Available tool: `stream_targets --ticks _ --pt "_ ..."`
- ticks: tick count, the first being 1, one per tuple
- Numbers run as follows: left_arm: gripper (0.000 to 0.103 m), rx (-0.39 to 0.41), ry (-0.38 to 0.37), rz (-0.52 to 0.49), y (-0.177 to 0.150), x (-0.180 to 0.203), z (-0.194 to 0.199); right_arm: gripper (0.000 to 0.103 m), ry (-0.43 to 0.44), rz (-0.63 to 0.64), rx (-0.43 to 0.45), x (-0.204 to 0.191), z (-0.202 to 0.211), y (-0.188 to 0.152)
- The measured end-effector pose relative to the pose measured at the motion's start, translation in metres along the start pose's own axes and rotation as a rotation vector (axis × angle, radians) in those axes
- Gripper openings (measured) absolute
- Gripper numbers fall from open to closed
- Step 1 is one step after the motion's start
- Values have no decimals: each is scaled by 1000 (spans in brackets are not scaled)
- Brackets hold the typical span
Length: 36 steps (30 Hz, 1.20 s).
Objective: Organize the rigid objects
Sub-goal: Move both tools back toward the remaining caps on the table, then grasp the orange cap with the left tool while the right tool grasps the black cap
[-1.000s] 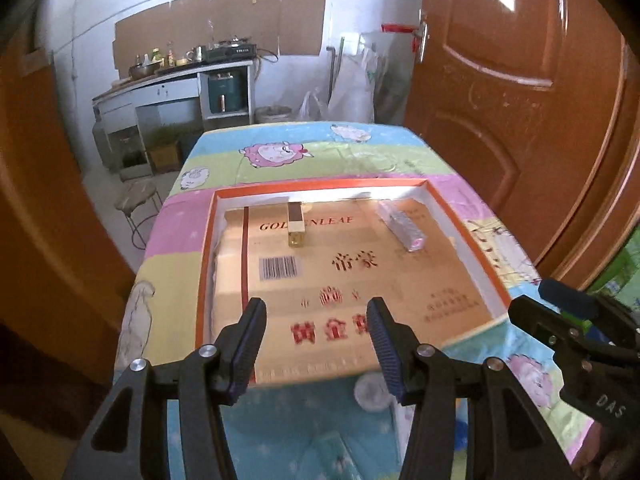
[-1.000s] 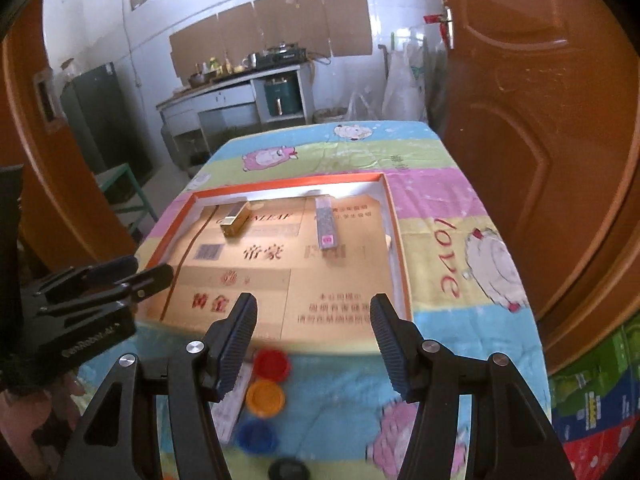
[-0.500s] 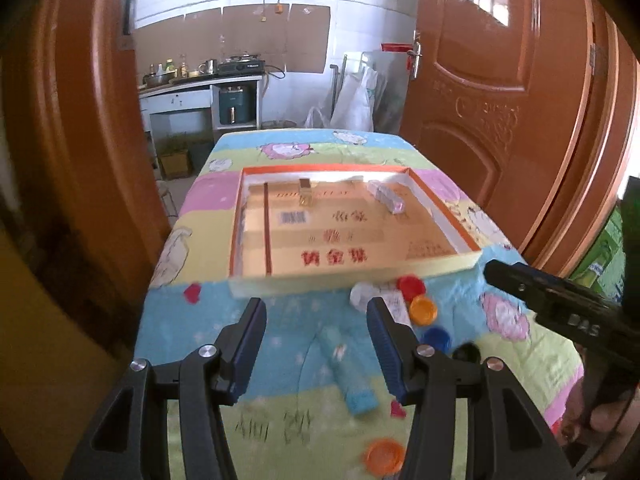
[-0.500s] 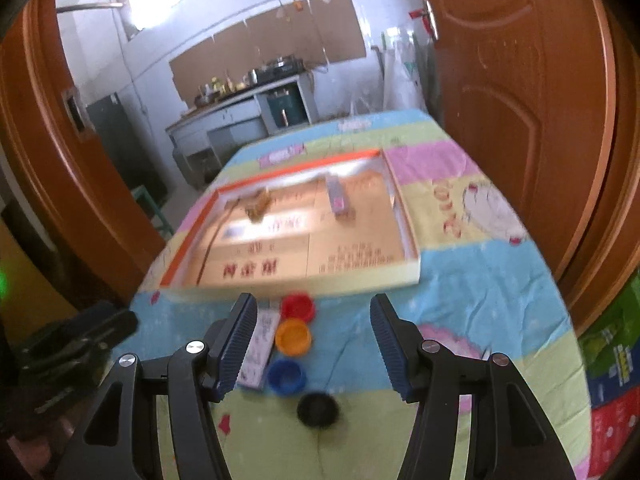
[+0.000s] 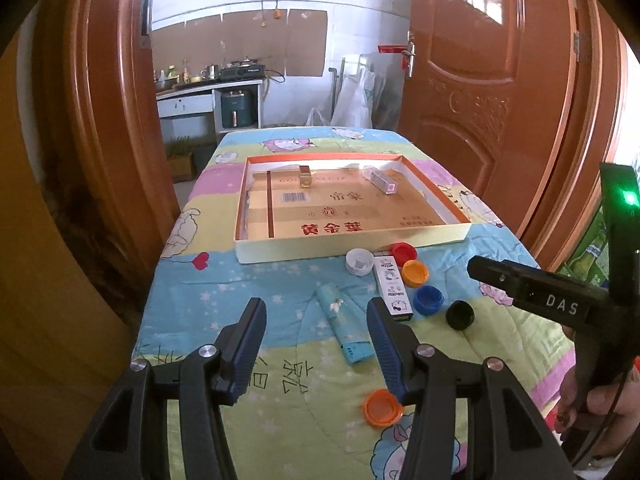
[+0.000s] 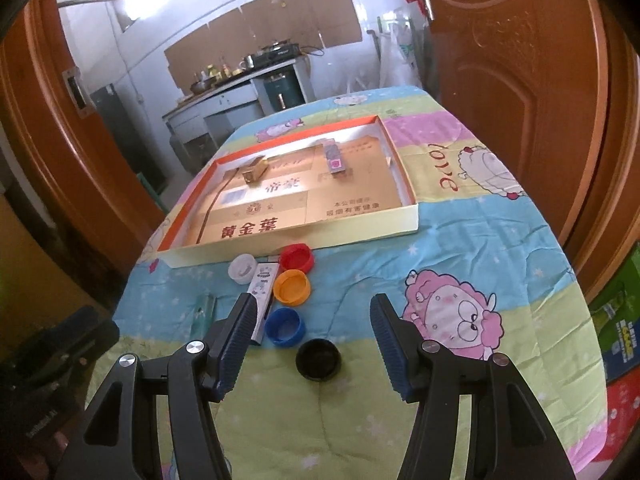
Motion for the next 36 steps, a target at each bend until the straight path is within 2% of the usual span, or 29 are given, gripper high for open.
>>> stream_targets --ticks 12,21,28,31,33,35,36 --pt "53 34 -56 79 -28 -16 0 61 -67 84 68 -4 32 -26" --pt "53 1 -93 -58 -46 31 -12 61 -49 78 32 0 23 -42" --pt "53 -33 -105 -105 -58 47 -31 61 -52 73 21 6 21 -48" --pt "53 -41 -79 -131 -61 51 -38 61 -51 66 11 8 19 -50" --pt "52 -48 -35 -146 -63 50 -44 61 -52 67 1 8 16 -51" --pt "40 -70 -14 -152 -68 49 -51 61 -55 71 -9 8 13 -52" --pt "30 -85 -20 -145 -70 48 -55 61 -58 75 -15 7 11 -52"
Point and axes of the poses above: each gripper's, at about its wrist camera, not at the fingertips, and z roughly against the way its jaws point, x to its right, y to its top, the point moved 10 cm from there along -z, roughly the way its jaws point, and after that the axes turned 14 degrees about -x, right-handed, at the moved point
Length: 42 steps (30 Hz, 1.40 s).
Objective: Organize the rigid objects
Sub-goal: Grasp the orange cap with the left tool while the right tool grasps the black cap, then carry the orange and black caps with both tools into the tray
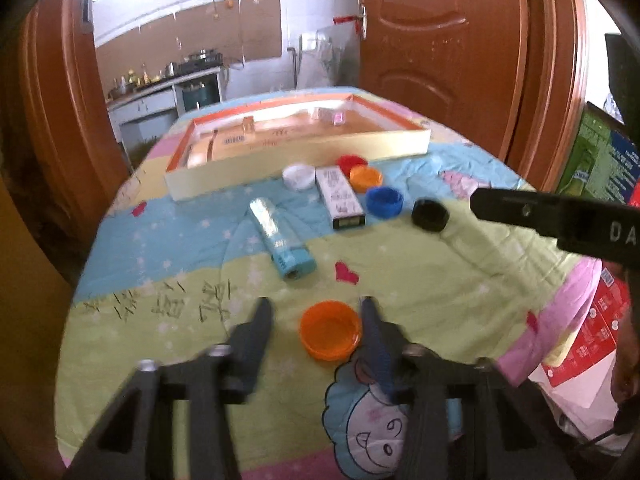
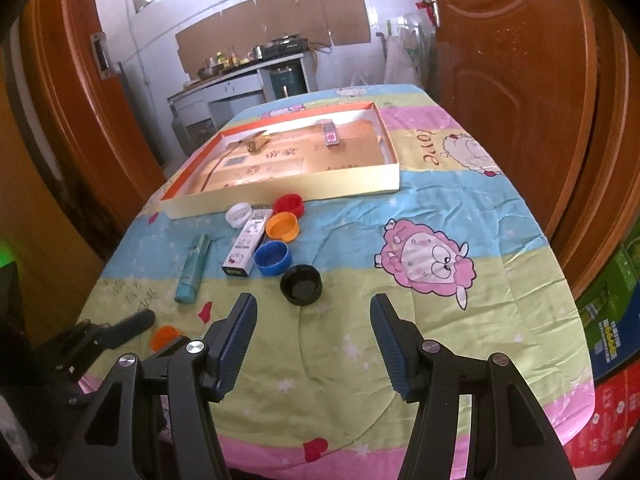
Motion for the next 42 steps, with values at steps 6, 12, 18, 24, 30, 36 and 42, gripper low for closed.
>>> stream_targets --ticks 6,12,18,24,30,36,42 --pt "30 30 -17 12 -3 -4 4 61 -12 64 -41 -11 -18 0" --pt "30 64 -3 43 2 -14 16 58 -61 120 -40 -17 -35 10" --pt "30 79 -14 89 8 -27 24 30 -95 122 -78 -10 -57 18" --pt "30 78 -21 106 12 -31 26 30 -96 134 -70 -11 -57 19" --pt "30 88 -18 113 23 -35 30 30 -88 126 -45 -11 -43 21" --pt "30 98 -11 120 40 -38 34 30 -73 121 -27 -13 -30 31" --pt "30 118 -8 119 64 -41 38 30 -58 129 -5 -19 -22 46"
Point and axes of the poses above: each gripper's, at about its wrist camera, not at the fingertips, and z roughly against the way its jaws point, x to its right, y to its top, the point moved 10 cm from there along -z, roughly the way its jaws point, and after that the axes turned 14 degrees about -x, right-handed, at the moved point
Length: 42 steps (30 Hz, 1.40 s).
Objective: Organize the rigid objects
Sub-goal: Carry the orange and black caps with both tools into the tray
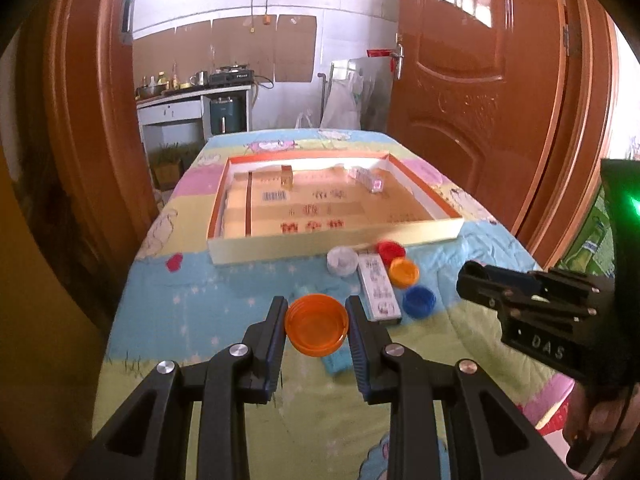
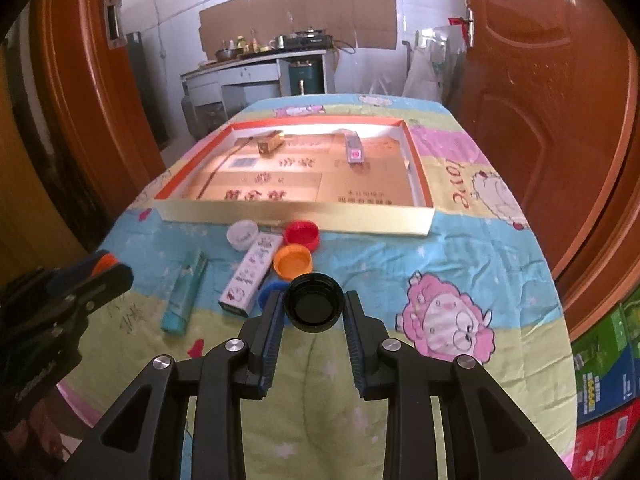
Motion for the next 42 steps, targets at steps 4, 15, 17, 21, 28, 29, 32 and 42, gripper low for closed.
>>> stream_targets --ticks 4,15,17,21,28,29,32,42 --pt "30 13 -1 1 21 1 -1 30 6 4 17 0 5 13" --pt "30 17 18 11 60 2 -11 30 12 -1 65 8 15 48" --pt "30 14 19 12 65 2 -13 30 15 -6 66 11 15 53" --pt "30 16 20 12 75 4 -17 30 19 -11 69 15 15 60" --pt "30 25 12 11 93 7 -21 30 24 -22 71 23 15 69" --pt "30 27 9 12 94 7 -21 30 25 -23 70 24 15 70" --pt "30 25 5 11 102 7 -23 30 27 -24 69 26 14 75" --pt "30 18 -2 -2 122 11 -35 30 30 -29 57 30 6 88"
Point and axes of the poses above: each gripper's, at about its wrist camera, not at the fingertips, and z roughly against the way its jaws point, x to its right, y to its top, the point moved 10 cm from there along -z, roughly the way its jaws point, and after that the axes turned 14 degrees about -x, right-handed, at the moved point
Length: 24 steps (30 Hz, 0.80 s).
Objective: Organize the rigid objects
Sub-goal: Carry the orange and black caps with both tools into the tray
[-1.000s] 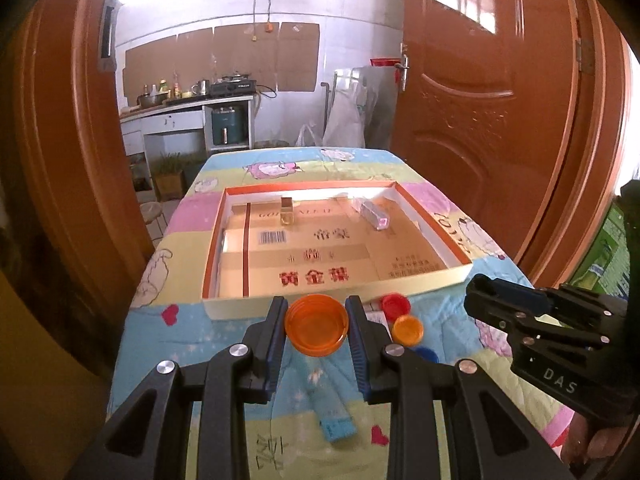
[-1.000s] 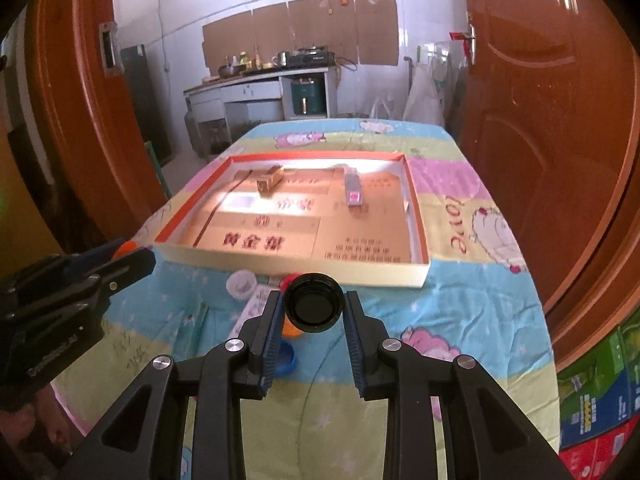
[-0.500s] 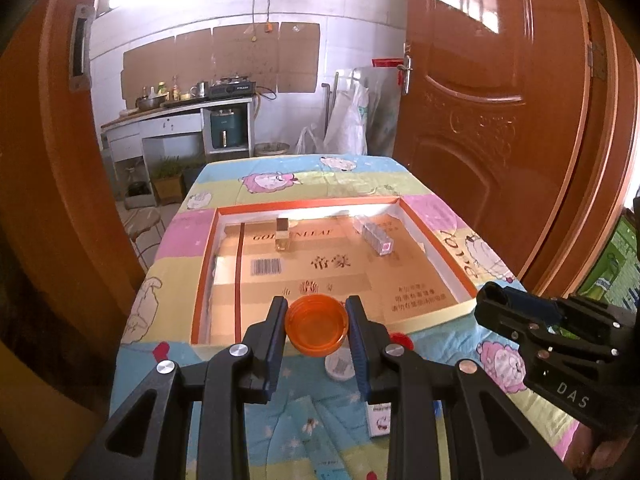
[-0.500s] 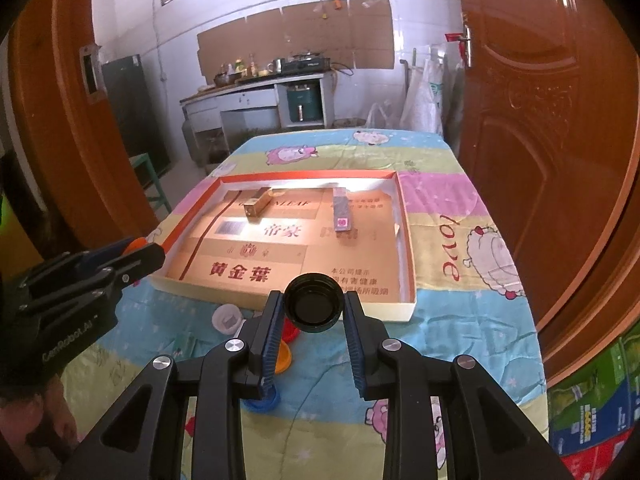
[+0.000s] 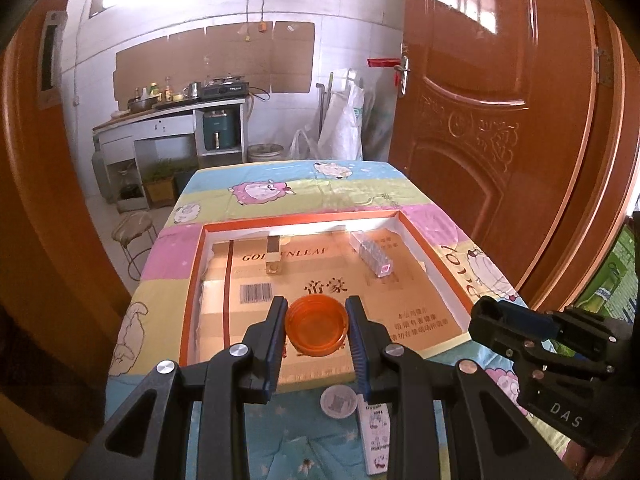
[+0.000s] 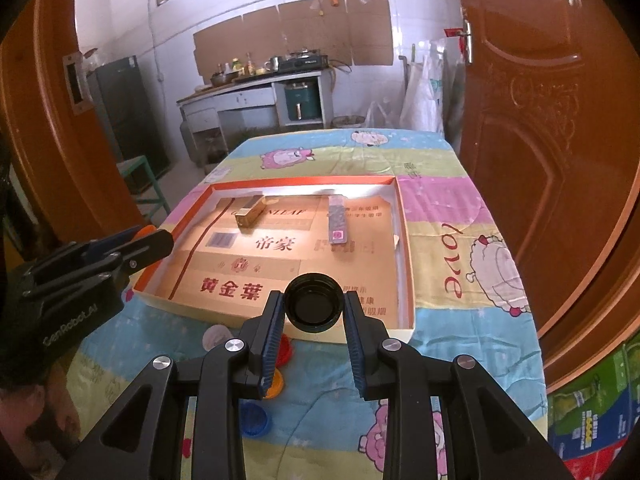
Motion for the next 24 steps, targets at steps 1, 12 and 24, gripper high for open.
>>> stream_targets --ticks 1,12,24 --pt "30 -1 0 -1 1 1 -2 30 -1 0 -2 1 -1 2" --pt "30 -21 -2 1 15 0 -20 30 -5 -9 -27 10 -19 14" --pt "30 -50 -17 4 40 -4 -46 30 -36 4 -28 27 -36 43"
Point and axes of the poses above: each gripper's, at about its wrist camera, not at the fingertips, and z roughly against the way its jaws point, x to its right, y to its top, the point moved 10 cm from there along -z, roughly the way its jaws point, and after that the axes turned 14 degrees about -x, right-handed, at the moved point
